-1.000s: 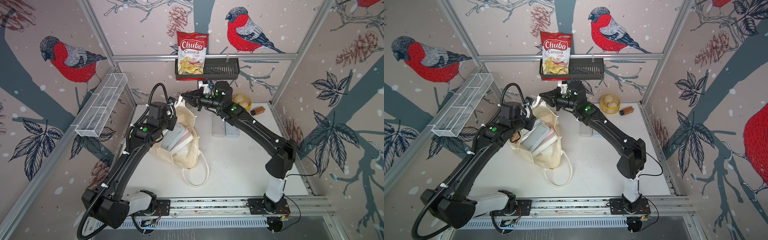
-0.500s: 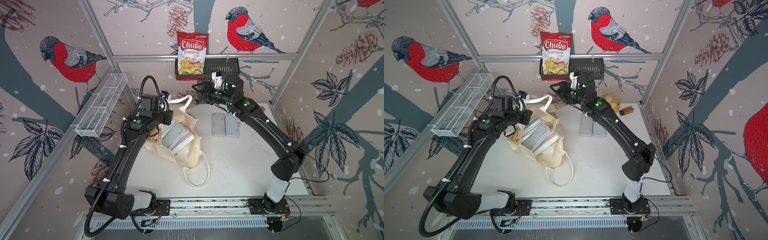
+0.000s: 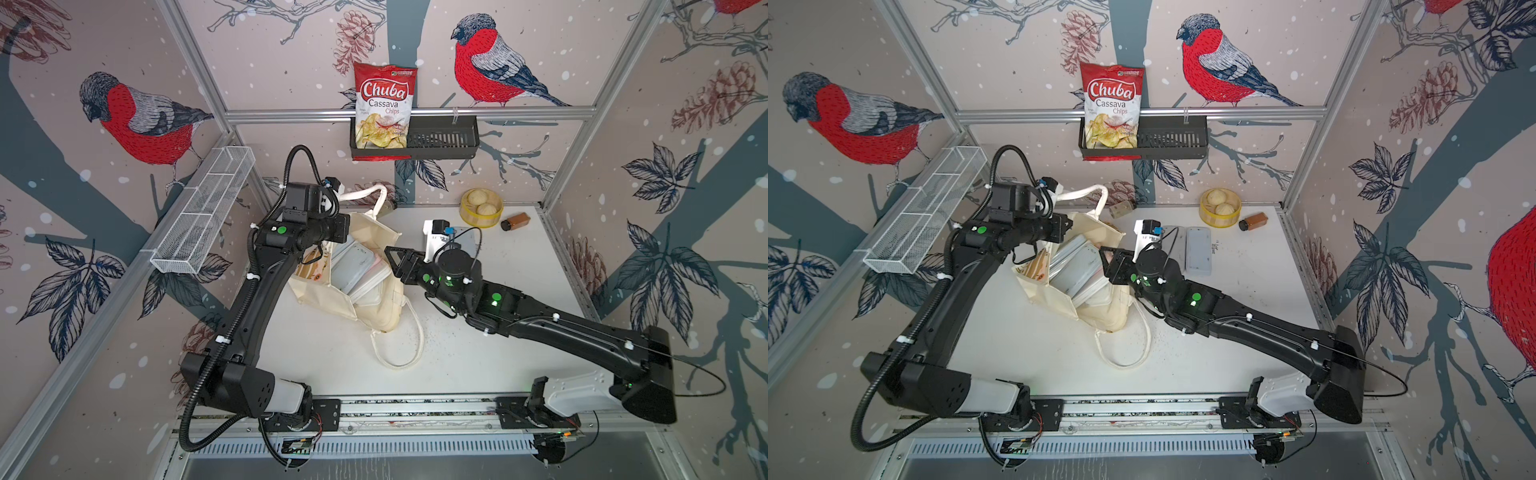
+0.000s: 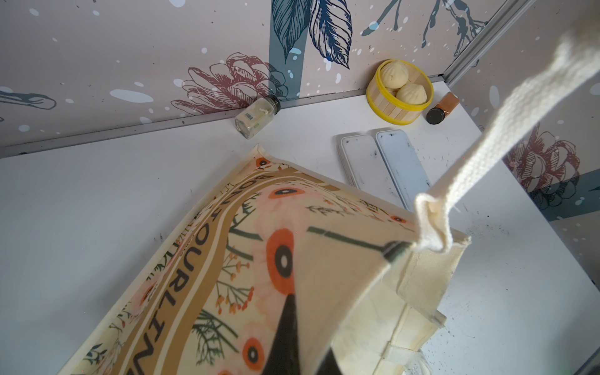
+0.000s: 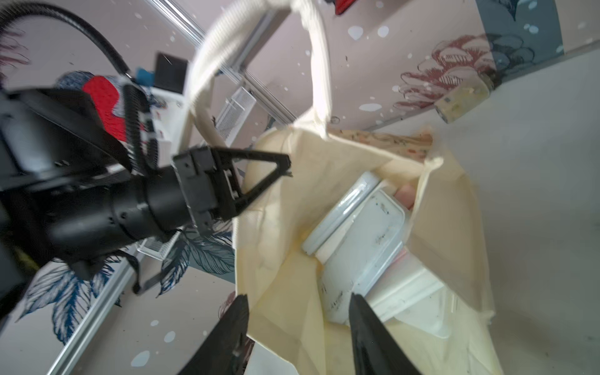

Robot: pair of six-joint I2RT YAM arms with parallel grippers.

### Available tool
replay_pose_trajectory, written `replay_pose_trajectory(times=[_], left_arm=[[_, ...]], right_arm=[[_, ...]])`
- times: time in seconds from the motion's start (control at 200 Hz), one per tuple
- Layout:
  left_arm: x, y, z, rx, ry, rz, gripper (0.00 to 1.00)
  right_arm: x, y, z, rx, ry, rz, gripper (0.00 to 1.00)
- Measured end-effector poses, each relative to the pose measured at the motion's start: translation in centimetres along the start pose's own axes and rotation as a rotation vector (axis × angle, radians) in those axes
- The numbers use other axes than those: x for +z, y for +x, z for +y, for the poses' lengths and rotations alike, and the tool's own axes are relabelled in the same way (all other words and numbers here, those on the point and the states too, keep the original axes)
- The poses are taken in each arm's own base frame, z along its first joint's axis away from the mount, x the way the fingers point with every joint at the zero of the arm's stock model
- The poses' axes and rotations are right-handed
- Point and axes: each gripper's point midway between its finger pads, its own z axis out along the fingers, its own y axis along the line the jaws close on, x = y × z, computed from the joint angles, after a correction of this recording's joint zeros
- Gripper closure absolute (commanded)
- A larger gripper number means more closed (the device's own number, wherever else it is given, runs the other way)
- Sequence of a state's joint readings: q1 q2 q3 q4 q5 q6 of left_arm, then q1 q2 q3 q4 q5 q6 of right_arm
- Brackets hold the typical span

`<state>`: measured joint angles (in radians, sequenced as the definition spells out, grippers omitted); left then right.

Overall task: Take out the pencil case from the canvas bag
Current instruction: Pick up the pencil case from the canvas bag.

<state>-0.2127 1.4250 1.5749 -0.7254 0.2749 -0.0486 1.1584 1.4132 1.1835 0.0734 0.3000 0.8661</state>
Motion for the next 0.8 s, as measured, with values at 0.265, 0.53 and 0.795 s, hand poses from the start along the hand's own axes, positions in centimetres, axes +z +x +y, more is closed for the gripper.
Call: replay_pose_trajectory(times=[0.265,0.53,0.795], left_arm=[[0.1,0.1,-0.5,-0.026,0.03,0.004,1.0],[0.0,0.0,-0.7,-0.029,0.038,0.002,1.0],[-0.2,0.0,-0.8,-0.028,0.043,-0.001,1.0]], right_arm=[[5.7,7.8,-4.3,0.134,0.096,0.203,0.47],[9.2,12.0,-5.5,0.307,0.145,0.321,0.48],[10.0,13.4,-8.4,0.413,0.254,0.316,0.48]])
